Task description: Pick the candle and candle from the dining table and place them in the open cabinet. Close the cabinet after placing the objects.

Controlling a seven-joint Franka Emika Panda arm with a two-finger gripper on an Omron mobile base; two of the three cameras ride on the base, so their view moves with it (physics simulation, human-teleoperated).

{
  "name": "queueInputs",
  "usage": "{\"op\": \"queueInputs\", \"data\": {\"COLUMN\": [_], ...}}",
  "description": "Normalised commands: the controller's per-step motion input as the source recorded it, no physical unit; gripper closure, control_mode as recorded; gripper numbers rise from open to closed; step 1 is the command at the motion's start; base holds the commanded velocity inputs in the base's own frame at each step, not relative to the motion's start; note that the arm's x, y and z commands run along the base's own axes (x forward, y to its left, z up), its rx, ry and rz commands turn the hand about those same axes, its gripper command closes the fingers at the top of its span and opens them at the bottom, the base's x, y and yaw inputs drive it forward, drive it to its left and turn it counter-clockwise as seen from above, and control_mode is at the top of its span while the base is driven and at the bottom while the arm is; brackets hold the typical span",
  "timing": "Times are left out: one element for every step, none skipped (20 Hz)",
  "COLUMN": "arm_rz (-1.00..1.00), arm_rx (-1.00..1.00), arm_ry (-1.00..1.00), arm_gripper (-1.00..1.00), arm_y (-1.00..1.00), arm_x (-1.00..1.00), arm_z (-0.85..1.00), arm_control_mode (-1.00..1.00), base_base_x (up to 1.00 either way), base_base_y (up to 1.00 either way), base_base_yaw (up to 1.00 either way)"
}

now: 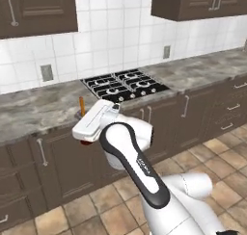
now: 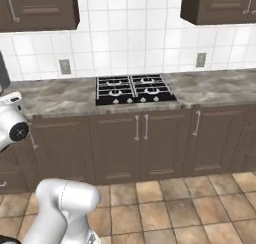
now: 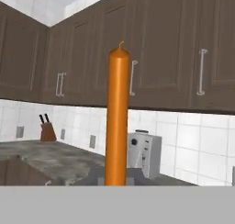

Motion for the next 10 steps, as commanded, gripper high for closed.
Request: {"op": "queueInputs", "data": {"arm_rz": [0.00,0.00,0.00,0.00,0.00,0.00,0.00,0.00,0.00,0.00], "arm_rx": [0.00,0.00,0.00,0.00,0.00,0.00,0.00,0.00,0.00,0.00], "arm_ry": [0.00,0.00,0.00,0.00,0.00,0.00,0.00,0.00,0.00,0.00], "arm_gripper": [1.00,1.00,1.00,1.00,1.00,1.00,1.00,1.00,1.00,1.00], "arm_y": [0.00,0.00,0.00,0.00,0.00,0.00,0.00,0.00,0.00,0.00], "arm_x": [0.00,0.00,0.00,0.00,0.00,0.00,0.00,0.00,0.00,0.00], "arm_z": [0.00,0.00,0.00,0.00,0.00,0.00,0.00,0.00,0.00,0.00], "arm_control_mode": [1.00,1.00,1.00,1.00,1.00,1.00,1.00,1.00,1.00,1.00], "base_base_x": [0.00,0.00,0.00,0.00,0.00,0.05,0.14,0.16,0.24,0.26], "base_base_y": [-0.23,-0.12,-0.24,-0.34,-0.32,-0.07,0.00,0.00,-0.04,-0.25], "base_base_yaw": [-0.66,-0.51,-0.58,-0.61,-0.51,-0.15,-0.02,0.00,0.00,0.00]}}
